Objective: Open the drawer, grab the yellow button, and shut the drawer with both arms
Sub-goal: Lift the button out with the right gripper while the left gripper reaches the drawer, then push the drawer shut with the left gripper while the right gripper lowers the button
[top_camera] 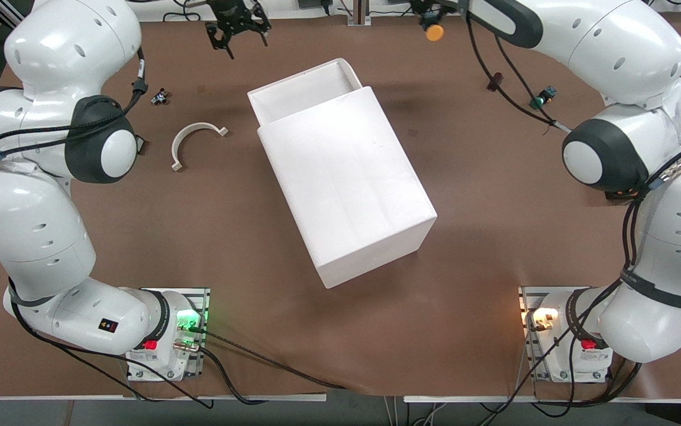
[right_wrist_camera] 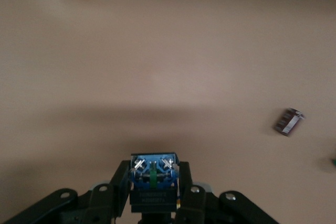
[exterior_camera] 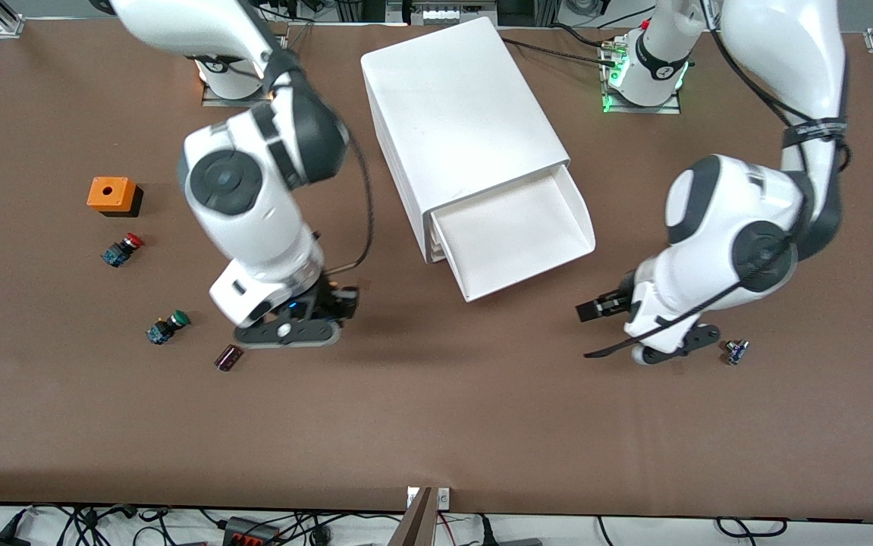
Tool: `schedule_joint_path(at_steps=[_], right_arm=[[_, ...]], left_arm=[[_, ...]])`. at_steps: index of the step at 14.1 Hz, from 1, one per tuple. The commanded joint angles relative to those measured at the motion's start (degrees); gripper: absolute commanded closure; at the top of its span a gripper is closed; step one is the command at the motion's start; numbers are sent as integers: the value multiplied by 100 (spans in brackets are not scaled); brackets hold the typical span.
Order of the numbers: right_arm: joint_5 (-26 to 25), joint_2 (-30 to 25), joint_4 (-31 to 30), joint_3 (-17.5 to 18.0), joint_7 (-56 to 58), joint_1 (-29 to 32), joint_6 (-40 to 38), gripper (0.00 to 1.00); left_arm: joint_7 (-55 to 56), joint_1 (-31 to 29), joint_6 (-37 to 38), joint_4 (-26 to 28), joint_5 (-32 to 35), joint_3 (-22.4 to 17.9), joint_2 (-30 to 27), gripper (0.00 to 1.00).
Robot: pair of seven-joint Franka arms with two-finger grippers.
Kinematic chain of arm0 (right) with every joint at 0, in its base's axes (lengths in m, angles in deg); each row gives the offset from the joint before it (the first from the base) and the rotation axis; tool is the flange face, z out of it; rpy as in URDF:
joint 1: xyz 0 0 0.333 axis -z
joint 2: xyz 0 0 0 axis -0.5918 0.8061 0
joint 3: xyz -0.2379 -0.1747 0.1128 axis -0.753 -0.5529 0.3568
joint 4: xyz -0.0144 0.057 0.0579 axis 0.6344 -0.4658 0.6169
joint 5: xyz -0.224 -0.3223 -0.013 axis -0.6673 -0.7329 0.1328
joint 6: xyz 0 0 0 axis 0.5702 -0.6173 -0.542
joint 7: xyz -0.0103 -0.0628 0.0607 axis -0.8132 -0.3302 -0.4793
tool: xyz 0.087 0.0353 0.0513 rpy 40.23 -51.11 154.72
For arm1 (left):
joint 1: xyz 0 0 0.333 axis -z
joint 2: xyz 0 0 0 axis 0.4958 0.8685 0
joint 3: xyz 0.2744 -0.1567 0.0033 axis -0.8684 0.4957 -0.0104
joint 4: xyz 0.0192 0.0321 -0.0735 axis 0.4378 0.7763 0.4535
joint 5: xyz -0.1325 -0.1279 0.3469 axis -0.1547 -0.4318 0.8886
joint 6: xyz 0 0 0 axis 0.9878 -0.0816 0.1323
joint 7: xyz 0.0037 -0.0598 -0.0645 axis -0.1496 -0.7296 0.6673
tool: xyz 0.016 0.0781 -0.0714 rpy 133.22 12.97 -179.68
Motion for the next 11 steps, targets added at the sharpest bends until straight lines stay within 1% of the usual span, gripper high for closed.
schedule_joint_path(at_steps=[1,2,5,6,8,9,11], right_arm=[[123,-272,-1009,140,647,518,9,100],[123,-342,-1352,140,718,623,176,100],[141,-457,-2013,149,868,756,519,100],[141,-562,-2337,149,912,756,790,100],[132,-799,-3205,149,947,756,1623,100],[132,-931,-3689,140,1078,765,2132,100],[132,-1089,-4428,131,1290,843,2959,100]], left_arm=[[672,411,-446,453,30,-59,-176,0],[779,508,-508,523,117,-59,-193,0],[1288,877,-509,629,354,-68,-211,0],[1429,956,-526,690,581,-59,-211,0],[1526,1053,-518,708,733,-50,-229,0],[1536,1071,-509,804,733,-50,-298,0],[1536,1263,-518,1137,733,-50,-483,0]])
